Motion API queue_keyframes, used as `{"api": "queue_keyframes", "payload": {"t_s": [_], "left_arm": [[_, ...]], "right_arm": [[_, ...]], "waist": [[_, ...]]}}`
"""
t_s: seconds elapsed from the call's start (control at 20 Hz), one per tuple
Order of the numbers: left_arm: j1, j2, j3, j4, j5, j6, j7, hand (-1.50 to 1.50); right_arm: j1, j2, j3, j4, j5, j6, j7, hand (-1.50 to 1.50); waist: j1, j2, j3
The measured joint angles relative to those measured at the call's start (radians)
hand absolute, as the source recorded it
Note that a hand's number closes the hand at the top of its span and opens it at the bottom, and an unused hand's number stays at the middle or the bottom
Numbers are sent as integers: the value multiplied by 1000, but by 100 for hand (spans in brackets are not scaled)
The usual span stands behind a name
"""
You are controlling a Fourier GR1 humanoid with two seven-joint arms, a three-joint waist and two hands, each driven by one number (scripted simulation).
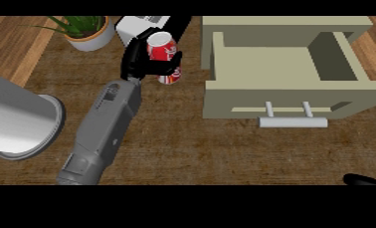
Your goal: Pick up the can, place it into the drawer and close the drawer
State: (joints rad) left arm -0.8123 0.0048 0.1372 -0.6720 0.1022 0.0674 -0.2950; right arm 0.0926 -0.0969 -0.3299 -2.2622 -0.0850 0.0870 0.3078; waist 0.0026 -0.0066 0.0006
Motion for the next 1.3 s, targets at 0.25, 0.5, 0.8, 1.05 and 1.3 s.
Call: {"api": "queue_keyframes", "payload": {"t_s": [0.25,0.5,0.8,1.05,1.3], "left_arm": [[-73,-3,-111,-133,77,92,176,150],[-136,-3,-185,-256,79,185,328,150],[-297,-4,-233,-222,89,265,435,150],[-436,-5,-252,-122,124,311,470,150],[-569,-5,-255,3,155,333,487,150]], "right_arm": [[-8,-10,-9,-4,-13,2,18,-150],[1,-4,-4,11,-2,10,-7,-150],[-26,-5,9,-18,6,-8,35,-150],[-42,-15,1,0,-2,-5,32,-150],[-58,-14,9,7,6,-11,34,-150]], "waist": [[-7,0,0],[-7,2,0],[-18,6,0],[-29,10,0],[-38,13,0]]}}
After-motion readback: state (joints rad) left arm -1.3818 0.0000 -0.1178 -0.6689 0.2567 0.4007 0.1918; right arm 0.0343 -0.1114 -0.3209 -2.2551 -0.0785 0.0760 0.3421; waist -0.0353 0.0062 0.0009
